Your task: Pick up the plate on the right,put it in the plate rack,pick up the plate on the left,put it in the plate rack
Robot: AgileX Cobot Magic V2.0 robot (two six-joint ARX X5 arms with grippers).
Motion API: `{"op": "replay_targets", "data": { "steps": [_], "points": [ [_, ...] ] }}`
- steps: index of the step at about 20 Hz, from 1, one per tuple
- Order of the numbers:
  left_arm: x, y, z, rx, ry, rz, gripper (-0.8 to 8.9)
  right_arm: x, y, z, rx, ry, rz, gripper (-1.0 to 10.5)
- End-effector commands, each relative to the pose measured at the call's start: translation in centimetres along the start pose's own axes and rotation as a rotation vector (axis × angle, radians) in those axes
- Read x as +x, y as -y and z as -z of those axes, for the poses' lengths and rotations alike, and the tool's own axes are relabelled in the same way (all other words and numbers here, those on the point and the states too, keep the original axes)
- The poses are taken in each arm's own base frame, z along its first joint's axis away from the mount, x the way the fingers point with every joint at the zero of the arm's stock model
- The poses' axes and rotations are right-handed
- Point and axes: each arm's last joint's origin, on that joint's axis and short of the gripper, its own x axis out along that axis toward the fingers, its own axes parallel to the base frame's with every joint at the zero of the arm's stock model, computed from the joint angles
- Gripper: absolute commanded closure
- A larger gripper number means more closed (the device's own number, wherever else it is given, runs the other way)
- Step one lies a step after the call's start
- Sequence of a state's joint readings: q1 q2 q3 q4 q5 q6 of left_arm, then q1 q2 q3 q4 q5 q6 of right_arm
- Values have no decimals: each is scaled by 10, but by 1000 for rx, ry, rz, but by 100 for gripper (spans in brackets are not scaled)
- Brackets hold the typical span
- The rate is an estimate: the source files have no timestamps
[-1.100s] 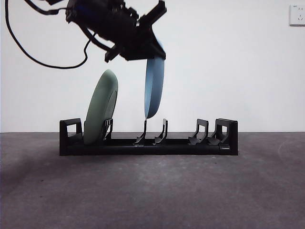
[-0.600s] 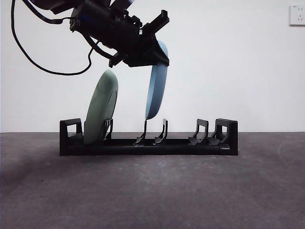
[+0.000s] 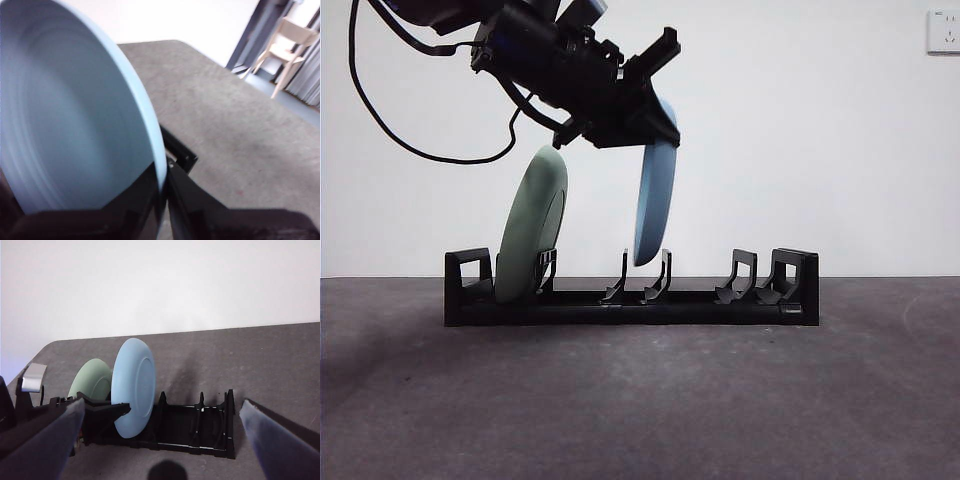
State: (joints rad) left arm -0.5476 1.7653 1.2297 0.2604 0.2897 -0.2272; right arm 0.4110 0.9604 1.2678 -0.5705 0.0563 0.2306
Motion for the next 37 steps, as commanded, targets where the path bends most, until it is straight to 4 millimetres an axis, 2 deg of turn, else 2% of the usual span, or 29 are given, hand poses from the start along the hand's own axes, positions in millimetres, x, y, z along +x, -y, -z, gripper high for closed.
{"op": "replay_targets", "data": {
  "steps": [1, 5, 9, 10, 19, 26, 29, 31, 33, 34, 37],
  "points": [
    [1, -4, 4, 24, -22, -14, 822, 1, 0, -1, -8, 7, 0, 290],
    [1, -5, 6, 45, -46, -24, 793, 1, 0, -1, -8, 11, -1, 290],
    [1, -7, 9, 45, -61, -85, 520, 1, 0, -1, -8, 11, -2, 290],
    [1, -8, 10, 43, -68, -103, 476, 1, 0, -1, -10, 11, -2, 290],
    [-1, -7, 15, 28, -127, -103, 463, 6, 0, 3, -17, -33, 7, 290],
    [-17, 15, 8, 71, -194, -51, 463, 24, 3, 21, -33, -225, 46, 296],
    [-33, 27, -2, 116, -200, -34, 469, 33, 4, 28, -41, -299, 59, 439],
    [-48, 36, -12, 132, -194, -23, 493, 37, 5, 32, -60, -339, 65, 627],
    [-64, 44, -20, 149, -190, -18, 675, 39, 5, 34, -71, -356, 67, 859],
    [-74, 47, -25, 152, -186, -17, 808, 39, 5, 34, -73, -357, 67, 976],
    [-119, 62, -44, 187, -146, -63, 821, 34, 5, 32, -93, -333, 68, 955]
  ]
}}
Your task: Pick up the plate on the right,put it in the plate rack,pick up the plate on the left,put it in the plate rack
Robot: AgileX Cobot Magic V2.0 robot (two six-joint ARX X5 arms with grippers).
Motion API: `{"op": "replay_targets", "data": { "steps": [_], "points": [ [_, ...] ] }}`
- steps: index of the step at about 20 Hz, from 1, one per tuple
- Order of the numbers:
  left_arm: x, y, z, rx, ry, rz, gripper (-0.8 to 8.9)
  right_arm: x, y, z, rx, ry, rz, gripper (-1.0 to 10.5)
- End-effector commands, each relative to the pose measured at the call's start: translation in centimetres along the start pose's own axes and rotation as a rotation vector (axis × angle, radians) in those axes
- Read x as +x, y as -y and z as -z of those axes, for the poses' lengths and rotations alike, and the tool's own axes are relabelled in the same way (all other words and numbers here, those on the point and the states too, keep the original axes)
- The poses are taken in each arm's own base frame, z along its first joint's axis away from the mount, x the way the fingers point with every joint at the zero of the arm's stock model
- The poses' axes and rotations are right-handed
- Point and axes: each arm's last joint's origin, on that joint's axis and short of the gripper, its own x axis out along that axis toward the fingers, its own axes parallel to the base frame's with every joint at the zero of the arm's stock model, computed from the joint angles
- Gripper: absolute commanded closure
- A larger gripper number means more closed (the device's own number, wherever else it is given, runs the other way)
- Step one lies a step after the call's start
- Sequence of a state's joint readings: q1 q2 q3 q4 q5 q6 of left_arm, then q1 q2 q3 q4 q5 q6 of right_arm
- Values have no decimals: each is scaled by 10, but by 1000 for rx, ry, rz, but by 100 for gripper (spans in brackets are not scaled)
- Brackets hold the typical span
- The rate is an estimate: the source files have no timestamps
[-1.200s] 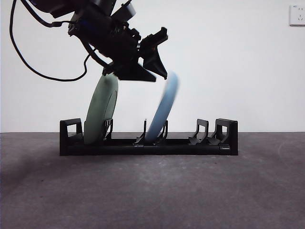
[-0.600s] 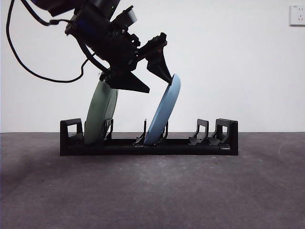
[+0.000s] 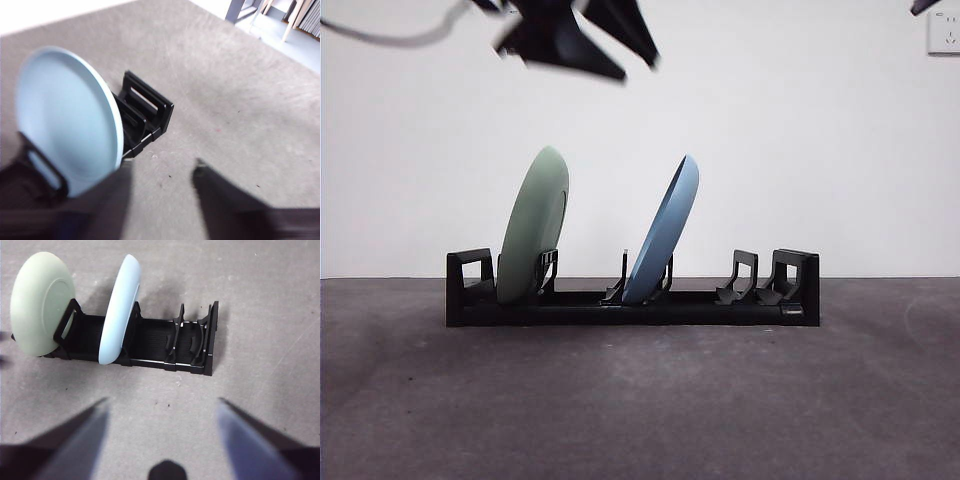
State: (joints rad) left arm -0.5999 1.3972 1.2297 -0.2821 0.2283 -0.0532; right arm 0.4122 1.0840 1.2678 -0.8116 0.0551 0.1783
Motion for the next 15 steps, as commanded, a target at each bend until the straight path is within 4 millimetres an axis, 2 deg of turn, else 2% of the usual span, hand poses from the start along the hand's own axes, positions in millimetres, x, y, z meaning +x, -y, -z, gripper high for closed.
{"op": "replay_targets", "data": {
  "steps": [1, 4, 9, 13, 15],
  "points": [
    [-35, 7, -7, 46, 35, -98, 821, -5, 1, 2, -19, 40, -1, 955],
    [-79, 11, -7, 85, 39, -277, 821, -4, 3, 19, -7, 99, -12, 955],
    [-142, 21, 7, 86, 124, -404, 821, -10, 12, 65, 12, 156, 45, 955],
    [-170, 26, 23, 73, 161, -428, 815, -17, 13, 68, 15, 170, 43, 946],
    [-172, 26, 26, 74, 141, -430, 816, -17, 13, 68, 15, 169, 43, 946]
  ]
}}
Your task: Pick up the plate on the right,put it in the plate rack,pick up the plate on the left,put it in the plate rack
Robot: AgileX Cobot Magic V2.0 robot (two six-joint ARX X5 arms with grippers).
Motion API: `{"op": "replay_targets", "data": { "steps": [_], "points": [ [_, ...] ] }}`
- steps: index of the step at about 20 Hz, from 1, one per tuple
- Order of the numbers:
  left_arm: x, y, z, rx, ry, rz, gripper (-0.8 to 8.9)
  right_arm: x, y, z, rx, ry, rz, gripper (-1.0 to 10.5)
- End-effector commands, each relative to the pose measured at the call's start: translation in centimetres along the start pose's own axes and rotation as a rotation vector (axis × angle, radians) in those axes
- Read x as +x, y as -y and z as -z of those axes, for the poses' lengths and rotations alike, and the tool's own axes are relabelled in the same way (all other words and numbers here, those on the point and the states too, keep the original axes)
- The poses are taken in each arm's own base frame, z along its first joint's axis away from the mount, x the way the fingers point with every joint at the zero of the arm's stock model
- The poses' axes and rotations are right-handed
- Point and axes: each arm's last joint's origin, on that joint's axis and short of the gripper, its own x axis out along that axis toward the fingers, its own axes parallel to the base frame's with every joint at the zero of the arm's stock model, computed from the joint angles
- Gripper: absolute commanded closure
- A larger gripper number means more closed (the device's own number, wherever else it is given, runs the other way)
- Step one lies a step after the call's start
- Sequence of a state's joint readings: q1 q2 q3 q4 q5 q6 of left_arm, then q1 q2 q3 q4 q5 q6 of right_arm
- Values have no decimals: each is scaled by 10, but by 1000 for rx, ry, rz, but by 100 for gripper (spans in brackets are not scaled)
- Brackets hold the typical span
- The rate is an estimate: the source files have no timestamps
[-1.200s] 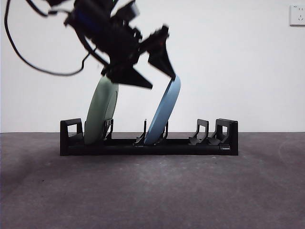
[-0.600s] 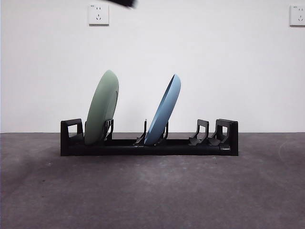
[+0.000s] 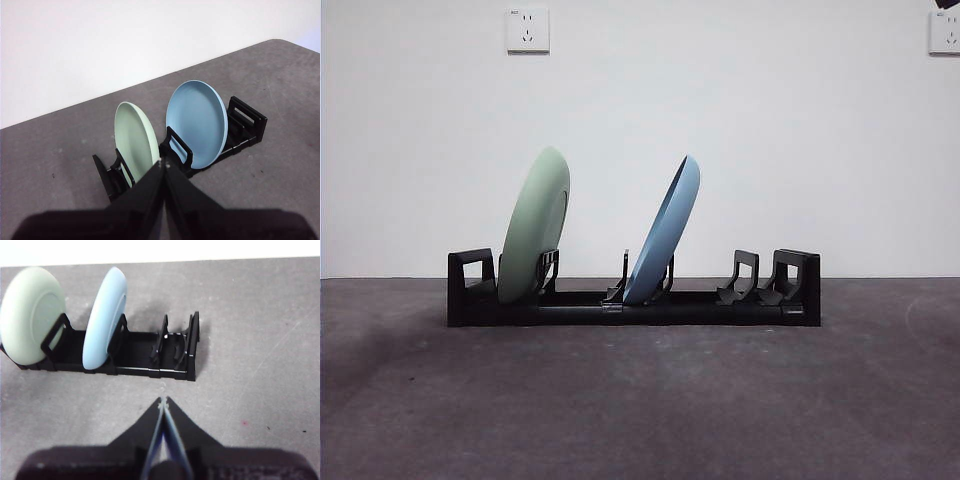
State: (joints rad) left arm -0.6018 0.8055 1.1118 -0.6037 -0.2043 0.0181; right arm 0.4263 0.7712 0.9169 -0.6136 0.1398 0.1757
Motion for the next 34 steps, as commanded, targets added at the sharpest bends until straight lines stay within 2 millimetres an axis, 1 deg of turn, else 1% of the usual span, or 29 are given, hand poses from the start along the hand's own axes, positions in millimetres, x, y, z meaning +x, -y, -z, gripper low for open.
{"op": "replay_targets", "data": {
  "steps": [1, 8, 10, 11, 12, 13, 14, 16, 17, 19, 20, 23, 25, 27, 34],
  "points": [
    [2, 1, 4, 8, -27, -1, 816, 1, 0, 1, 9, -1, 0, 946],
    [16, 3, 6, 17, -72, -2, 816, 1, 0, 1, 9, -1, 1, 946],
    [12, 1, 6, 33, -70, -12, 816, 1, 0, 1, 9, -1, 0, 946],
    [6, -4, 8, 20, -67, -30, 815, 1, 0, 1, 9, -1, 0, 946],
    [5, -8, 13, -2, -63, -52, 816, 1, 0, 1, 9, -1, 0, 946],
    [4, -12, 23, -30, -44, -76, 816, 1, 0, 1, 9, -1, 1, 946],
    [4, -16, 36, -55, -12, -79, 816, 1, 0, 1, 9, -1, 1, 946],
    [5, -23, 74, -90, 67, -58, 816, 1, 0, 1, 9, -1, 0, 946],
    [6, -26, 98, -101, 103, -64, 816, 1, 0, 1, 9, -1, 0, 946],
    [6, -31, 138, -116, 133, -104, 816, 1, 0, 1, 9, -1, 0, 946],
    [7, -32, 155, -123, 136, -135, 816, 1, 0, 1, 9, -1, 1, 946],
    [10, -37, 194, -138, 141, -222, 816, 1, 0, 1, 9, -1, 0, 946],
    [14, -39, 211, -144, 152, -265, 815, 1, 0, 1, 9, -1, 0, 946],
    [15, -41, 221, -148, 153, -286, 816, 1, 0, 1, 9, -1, 0, 946],
    [20, -42, 241, -156, 146, -315, 816, 1, 0, 1, 9, -1, 0, 946]
  ]
}}
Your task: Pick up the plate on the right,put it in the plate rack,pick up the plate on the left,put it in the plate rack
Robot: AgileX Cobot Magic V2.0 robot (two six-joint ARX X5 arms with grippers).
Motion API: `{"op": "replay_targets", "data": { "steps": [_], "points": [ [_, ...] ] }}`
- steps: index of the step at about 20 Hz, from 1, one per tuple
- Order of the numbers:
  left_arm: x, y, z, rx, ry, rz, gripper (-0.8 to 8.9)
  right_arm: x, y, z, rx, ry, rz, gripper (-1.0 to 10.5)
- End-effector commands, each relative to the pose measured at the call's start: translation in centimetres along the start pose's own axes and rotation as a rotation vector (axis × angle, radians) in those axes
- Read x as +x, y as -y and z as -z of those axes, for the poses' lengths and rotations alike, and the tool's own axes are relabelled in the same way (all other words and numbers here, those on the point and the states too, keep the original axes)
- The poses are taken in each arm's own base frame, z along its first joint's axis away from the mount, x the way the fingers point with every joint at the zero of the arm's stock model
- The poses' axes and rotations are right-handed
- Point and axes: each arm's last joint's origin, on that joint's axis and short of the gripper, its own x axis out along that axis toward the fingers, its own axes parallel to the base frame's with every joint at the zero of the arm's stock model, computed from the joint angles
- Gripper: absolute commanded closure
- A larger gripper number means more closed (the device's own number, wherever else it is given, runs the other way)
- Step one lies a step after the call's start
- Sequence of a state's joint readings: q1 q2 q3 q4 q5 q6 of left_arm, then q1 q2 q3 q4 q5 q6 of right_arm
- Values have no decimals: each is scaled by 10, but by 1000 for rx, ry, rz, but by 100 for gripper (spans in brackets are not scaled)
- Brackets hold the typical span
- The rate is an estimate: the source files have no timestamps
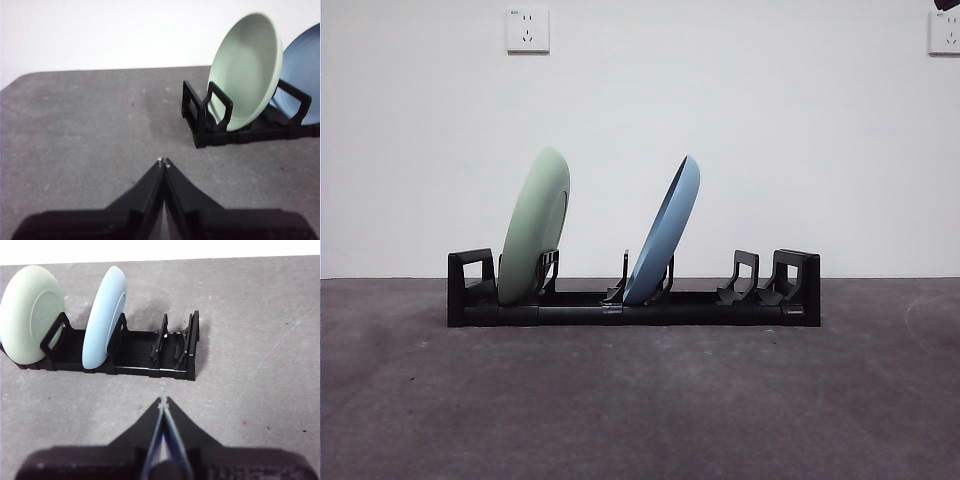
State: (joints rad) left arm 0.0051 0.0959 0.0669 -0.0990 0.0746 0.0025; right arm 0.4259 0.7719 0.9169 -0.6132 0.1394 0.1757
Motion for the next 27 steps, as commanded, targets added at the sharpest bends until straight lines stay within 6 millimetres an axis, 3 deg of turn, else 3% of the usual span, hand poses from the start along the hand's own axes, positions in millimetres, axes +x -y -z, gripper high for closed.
{"op": "replay_targets", "data": {
  "steps": [1, 10, 25, 27],
  "points": [
    [2, 0, 8, -3, -14, 2, 816, 1, 0, 1, 9, -1, 1, 946],
    [-1, 0, 23, -27, -61, 4, 816, 1, 0, 1, 9, -1, 0, 946],
    [-1, 0, 22, -37, -52, 3, 815, 1, 0, 1, 9, -2, 0, 946],
    [-1, 0, 22, -37, -52, 2, 815, -4, 1, 1, -76, 14, 2, 946]
  ]
}}
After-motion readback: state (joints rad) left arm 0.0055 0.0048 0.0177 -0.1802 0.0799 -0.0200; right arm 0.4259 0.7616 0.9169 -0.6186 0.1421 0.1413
